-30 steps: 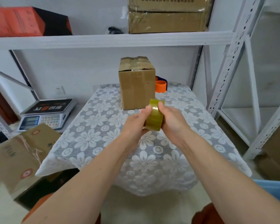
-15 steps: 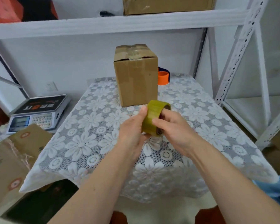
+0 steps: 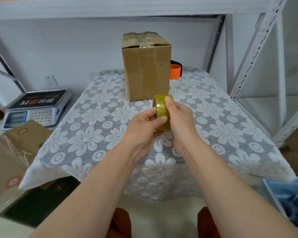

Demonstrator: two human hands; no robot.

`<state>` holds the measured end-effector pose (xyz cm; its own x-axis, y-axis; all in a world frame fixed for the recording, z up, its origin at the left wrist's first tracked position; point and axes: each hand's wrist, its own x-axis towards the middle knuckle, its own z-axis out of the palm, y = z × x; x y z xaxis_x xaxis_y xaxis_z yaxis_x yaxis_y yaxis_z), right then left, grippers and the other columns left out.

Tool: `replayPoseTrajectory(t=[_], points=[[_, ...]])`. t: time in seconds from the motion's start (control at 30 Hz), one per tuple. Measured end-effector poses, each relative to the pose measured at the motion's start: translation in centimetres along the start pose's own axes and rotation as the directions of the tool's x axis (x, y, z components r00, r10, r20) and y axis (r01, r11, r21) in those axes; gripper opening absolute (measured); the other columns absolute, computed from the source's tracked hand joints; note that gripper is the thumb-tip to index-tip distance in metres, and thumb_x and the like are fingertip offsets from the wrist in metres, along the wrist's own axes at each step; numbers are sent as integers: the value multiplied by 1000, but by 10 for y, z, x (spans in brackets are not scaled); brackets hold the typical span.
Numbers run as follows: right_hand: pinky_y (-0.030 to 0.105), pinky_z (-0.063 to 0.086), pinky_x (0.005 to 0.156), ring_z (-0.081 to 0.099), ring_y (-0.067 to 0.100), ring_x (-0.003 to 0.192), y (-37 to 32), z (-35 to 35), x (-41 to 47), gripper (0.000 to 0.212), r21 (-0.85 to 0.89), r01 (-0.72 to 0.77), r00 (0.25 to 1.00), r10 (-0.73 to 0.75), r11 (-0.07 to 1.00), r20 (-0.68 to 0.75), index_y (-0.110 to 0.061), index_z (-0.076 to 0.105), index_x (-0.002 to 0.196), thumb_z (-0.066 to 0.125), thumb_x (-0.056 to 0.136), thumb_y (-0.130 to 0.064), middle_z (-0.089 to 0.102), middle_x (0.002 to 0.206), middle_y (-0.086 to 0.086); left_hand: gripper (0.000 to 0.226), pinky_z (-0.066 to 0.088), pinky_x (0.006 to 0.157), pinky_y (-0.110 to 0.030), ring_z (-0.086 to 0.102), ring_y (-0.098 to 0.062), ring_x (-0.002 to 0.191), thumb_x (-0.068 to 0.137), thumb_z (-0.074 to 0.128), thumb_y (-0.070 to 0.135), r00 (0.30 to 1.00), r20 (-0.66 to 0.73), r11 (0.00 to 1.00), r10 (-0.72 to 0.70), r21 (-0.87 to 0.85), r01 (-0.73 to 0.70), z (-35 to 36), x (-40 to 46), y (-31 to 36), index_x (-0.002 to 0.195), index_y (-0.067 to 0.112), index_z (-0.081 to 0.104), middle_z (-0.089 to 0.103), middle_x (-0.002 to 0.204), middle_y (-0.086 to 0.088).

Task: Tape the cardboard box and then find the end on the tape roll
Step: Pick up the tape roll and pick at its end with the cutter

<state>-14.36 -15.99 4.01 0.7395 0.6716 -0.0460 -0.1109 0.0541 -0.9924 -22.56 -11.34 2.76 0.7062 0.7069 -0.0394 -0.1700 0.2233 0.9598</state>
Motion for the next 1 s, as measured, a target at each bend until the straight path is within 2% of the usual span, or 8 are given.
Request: replayPoseTrajectory(t=[0.1, 0.17, 0.27, 0.53, 0.7, 0.83, 0.9, 1.0], points=[[33, 54, 75, 64, 17, 81, 4, -3, -6, 19, -11, 19, 996, -18, 1000, 87, -6, 66, 94, 52, 94, -20, 69, 92, 16, 29, 56, 79, -35, 66, -20, 83, 88, 55, -5, 1000, -18, 1000, -11, -22, 10, -4, 1, 1, 114, 2, 64, 70, 93, -11], [30, 53, 74, 63, 16, 82, 2, -7, -7, 16, 44, 47, 985, -54, 998, 162, -5, 66, 97, 52, 93, -10, 67, 91, 13, 30, 52, 88, -40, 63, -22, 92, 89, 53, -2, 1000, 5, 997, -26, -75, 26, -5, 3, 1, 118, 1, 61, 67, 100, -13], [39, 51, 89, 63, 21, 91, 0, -11, -4, 20, 72, 99, 962, -114, 992, 248, -6, 67, 100, 50, 91, -2, 68, 97, 13, 28, 43, 101, -49, 60, -26, 103, 92, 50, 5, 998, 43, 971, -56, -228, 65, -3, 6, 4, 118, 0, 59, 65, 107, -16], [34, 52, 91, 65, 21, 100, 3, -11, -8, 39, -88, 226, 899, -172, 970, 403, -10, 63, 110, 53, 81, 13, 70, 104, 16, 23, 54, 84, -48, 70, -23, 85, 91, 59, 30, 979, -97, 925, -180, -355, 135, -4, 7, 13, 91, 8, 67, 74, 85, -11], [32, 53, 84, 66, 15, 88, 4, -6, -12, 21, -100, 232, 939, -195, 968, 283, -14, 66, 103, 58, 88, -3, 72, 97, 10, 30, 52, 85, -50, 67, -25, 88, 93, 54, 36, 969, -162, 941, -189, -311, 132, -3, 6, 16, 96, 9, 65, 72, 90, -11], [33, 53, 73, 61, 12, 76, 1, -7, -11, 17, -79, 175, 976, -163, 981, 141, -14, 70, 97, 55, 94, -20, 69, 85, 4, 22, 48, 84, -41, 62, -17, 86, 95, 51, 32, 977, -191, 995, -97, -1, 99, -9, 6, 17, 89, 17, 67, 69, 87, -1], [37, 54, 74, 59, 14, 75, 1, -8, -10, 21, -76, 118, 991, -112, 990, 77, -14, 72, 90, 56, 93, -27, 69, 84, 10, 14, 45, 82, -35, 59, -14, 86, 92, 56, 24, 988, -146, 989, -40, 133, 60, -12, 4, 18, 84, 19, 66, 66, 86, 0], [22, 54, 66, 61, 9, 73, -2, -10, -10, 22, -7, 23, 1000, -23, 1000, -10, -18, 71, 79, 59, 91, -33, 71, 82, 4, 14, 51, 74, -22, 65, -7, 76, 85, 63, 5, 1000, -14, 983, 22, 180, -19, -12, 0, 18, 90, 15, 72, 70, 80, 3]])
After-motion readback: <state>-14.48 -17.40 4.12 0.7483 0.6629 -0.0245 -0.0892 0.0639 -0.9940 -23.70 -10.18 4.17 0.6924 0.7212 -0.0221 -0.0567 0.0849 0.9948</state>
